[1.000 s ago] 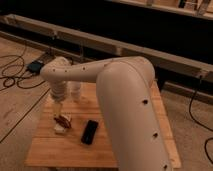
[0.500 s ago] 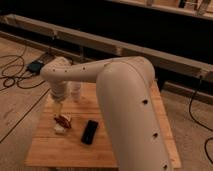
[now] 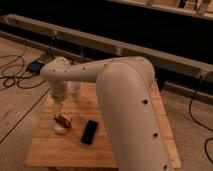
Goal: Place the pepper in the ceramic bowl
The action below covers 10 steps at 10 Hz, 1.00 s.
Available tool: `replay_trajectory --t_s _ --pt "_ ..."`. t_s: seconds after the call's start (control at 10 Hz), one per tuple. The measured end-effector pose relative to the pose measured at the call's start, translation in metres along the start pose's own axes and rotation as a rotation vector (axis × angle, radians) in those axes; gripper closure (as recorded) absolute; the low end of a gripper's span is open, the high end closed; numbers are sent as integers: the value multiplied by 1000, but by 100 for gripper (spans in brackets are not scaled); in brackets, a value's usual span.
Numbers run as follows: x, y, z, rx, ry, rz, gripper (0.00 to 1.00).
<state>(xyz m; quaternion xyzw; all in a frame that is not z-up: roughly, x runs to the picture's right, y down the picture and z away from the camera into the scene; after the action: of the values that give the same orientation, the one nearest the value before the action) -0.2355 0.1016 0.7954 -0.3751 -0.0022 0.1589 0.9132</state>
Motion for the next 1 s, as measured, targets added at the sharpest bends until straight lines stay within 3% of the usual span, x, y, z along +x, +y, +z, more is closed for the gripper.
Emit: replay_trajectory --t_s 0.6,1.0 --pt "0 0 2 -1 0 -1 20" --pt "-7 21 33 -16 13 -9 20"
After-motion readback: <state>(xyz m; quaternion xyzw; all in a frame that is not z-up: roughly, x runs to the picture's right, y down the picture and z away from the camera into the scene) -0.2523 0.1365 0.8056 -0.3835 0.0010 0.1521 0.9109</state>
